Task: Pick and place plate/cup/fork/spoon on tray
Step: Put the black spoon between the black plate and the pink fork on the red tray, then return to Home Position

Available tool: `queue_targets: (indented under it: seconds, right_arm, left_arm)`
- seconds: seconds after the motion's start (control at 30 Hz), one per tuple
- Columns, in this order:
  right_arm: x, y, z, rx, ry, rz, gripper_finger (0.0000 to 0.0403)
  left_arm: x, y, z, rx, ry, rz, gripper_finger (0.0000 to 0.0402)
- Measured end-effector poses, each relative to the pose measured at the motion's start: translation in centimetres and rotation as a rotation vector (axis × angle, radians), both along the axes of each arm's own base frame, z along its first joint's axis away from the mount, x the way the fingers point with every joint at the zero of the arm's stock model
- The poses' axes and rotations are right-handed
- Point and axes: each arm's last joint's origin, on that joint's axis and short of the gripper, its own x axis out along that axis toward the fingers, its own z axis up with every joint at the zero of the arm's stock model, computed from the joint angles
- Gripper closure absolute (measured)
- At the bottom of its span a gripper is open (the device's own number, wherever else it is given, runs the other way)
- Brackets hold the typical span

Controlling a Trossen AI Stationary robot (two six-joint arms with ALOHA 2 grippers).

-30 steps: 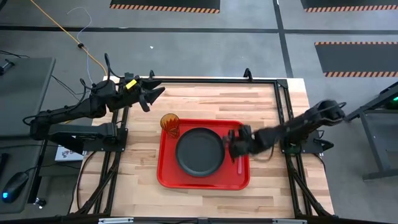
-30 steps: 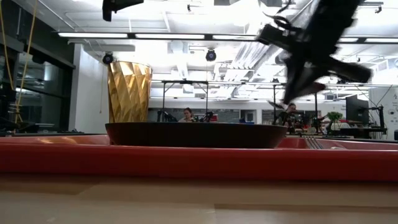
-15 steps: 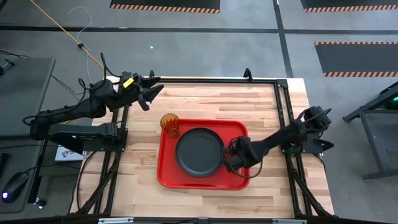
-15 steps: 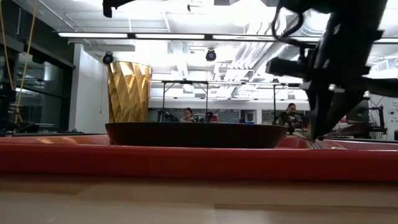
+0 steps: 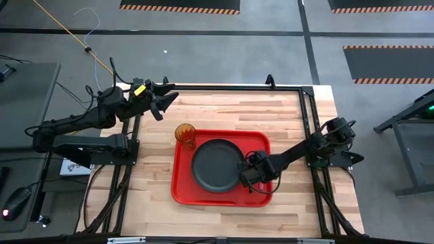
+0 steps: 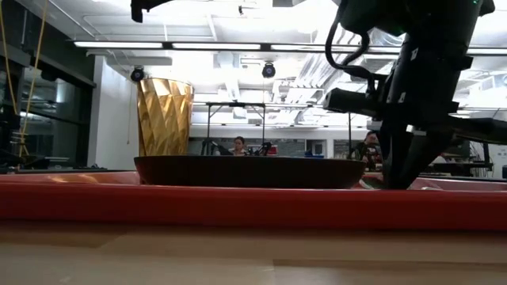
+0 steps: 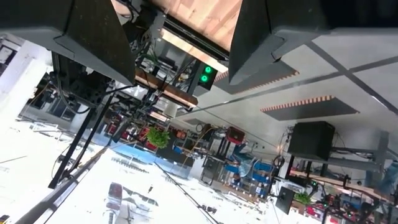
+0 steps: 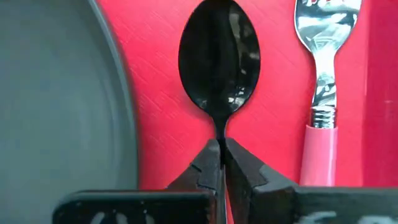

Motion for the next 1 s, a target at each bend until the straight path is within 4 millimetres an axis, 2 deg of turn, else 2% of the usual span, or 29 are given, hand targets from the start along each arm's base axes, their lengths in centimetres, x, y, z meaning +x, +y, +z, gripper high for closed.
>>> queue_targets:
  seconds: [0.2, 0.47, 0.6, 0.73, 0.87, 1.0]
  right_arm:
    - [0.1, 0.1, 0.1, 0.020, 0.005, 0.048, 0.0371]
    - [-0.8, -0.2, 2.2, 0.020, -0.017, 0.056, 0.0271]
    - [-2.0, -0.8, 4.5, -0.080, -0.037, 0.122, 0.0228]
    - [-4.2, -1.8, 7.7, -0.247, -0.060, 0.211, 0.0205]
    - [-5.8, -2.8, 11.1, -0.418, -0.156, 0.349, 0.0205]
    - [-7.0, -4.6, 14.0, -0.572, -0.215, 0.445, 0.0230]
  left_arm:
    - [0.0, 0.0, 0.0, -0.006, -0.002, -0.001, 0.0153]
    - [0.0, 0.0, 0.0, -0.006, -0.002, -0.001, 0.0153]
    - [0.0, 0.0, 0.0, -0.007, -0.002, -0.004, 0.0153]
    - [0.1, -0.1, -0.2, -0.011, 0.012, -0.017, 0.0153]
    - [0.3, -0.4, -0.4, -0.037, 0.031, -0.064, 0.0154]
    - [0.4, -0.8, -0.4, -0.053, 0.022, -0.113, 0.0167]
